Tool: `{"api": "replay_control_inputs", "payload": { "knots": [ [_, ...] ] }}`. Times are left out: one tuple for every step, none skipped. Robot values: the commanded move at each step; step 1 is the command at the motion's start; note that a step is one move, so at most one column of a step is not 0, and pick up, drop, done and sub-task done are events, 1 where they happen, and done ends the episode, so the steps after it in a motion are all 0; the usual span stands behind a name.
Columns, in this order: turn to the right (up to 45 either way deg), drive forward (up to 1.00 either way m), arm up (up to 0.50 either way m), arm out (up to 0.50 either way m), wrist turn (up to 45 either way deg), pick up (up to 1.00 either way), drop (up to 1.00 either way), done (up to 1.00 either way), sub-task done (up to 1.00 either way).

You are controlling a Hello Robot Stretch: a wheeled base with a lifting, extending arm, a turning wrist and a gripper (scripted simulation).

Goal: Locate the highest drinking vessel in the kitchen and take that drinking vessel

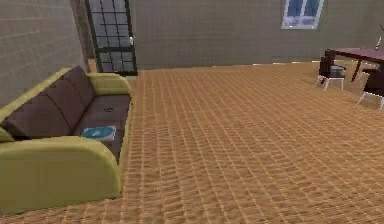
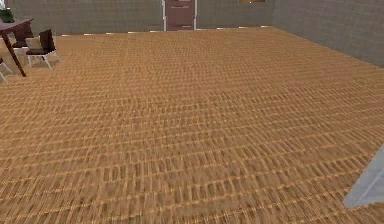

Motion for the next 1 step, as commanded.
{"api": "replay_control_inputs", "payload": {
  "knots": [
    [0.0, 1.0, 0.0, 0.0, 0.0, 0.0, 0.0, 0.0, 0.0]
  ]
}}
